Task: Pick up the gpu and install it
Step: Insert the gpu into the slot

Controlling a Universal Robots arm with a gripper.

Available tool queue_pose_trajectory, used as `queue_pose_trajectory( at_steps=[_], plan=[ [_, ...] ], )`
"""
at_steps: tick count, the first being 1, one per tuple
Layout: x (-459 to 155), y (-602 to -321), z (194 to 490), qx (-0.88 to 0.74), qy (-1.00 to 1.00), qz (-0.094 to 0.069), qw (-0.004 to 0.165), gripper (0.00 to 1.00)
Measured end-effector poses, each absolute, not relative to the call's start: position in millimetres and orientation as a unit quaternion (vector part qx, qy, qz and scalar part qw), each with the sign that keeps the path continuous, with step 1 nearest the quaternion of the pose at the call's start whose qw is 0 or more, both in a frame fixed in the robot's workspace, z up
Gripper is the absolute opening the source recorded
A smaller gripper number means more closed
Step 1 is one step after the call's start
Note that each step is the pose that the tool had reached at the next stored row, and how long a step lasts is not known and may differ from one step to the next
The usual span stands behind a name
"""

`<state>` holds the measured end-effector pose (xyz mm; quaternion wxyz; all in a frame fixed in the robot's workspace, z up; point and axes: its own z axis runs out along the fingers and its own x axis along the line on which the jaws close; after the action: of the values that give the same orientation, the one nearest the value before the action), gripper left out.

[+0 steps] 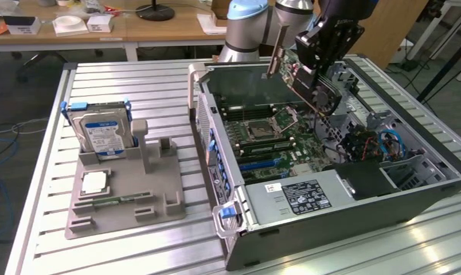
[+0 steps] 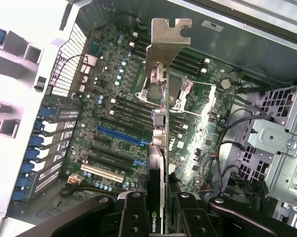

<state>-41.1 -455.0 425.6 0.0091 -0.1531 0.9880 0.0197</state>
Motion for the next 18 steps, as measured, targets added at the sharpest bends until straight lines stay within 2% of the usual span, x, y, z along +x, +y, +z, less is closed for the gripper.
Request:
queue_pose_trajectory(
  at_steps=[18],
  plan=[
    [-41.1, -455.0, 425.6, -0.198, 0.980, 0.020, 0.008, 0.26]
  ],
)
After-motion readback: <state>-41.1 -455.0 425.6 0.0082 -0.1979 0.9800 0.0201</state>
